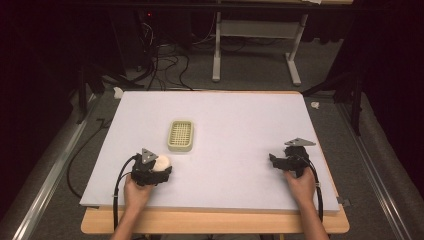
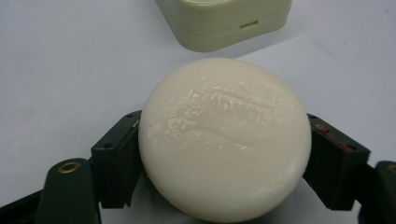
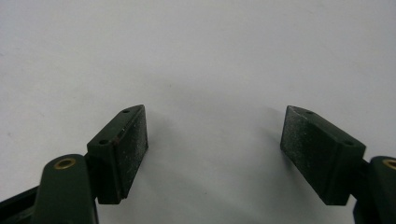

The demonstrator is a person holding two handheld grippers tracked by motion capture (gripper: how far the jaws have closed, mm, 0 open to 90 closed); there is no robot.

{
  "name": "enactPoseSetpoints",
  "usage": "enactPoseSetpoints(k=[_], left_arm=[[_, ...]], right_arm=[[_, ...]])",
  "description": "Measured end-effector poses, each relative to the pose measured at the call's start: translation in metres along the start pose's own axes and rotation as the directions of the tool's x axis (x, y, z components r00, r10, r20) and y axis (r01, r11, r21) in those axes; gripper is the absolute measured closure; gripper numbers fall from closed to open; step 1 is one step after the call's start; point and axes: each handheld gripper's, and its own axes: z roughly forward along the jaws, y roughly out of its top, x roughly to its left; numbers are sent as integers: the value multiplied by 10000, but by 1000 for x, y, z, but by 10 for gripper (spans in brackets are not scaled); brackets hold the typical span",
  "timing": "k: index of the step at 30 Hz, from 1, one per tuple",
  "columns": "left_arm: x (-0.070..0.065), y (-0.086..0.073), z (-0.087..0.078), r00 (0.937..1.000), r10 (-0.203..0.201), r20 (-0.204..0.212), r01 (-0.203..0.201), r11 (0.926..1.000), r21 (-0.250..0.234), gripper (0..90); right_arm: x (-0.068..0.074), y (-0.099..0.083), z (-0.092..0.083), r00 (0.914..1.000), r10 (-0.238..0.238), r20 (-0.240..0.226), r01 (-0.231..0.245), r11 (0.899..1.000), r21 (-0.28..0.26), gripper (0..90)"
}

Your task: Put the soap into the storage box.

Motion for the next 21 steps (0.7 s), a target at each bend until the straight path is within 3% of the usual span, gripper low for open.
enactPoseSetpoints(k=[6,13,21], left_arm=[[-2,0,-1,9998,191,-79,-191,9998,-22,239],[-5,2,-3,9998,113,144,-114,9999,93,240],[-9,9,-8,9997,-63,240,68,9997,-214,240]], right_arm=[[0,0,0,10000,-43,-11,43,10000,5,234],[0,0,0,10000,8,-6,-8,10000,6,234],[0,0,0,10000,-1,-37,1,10000,15,234]])
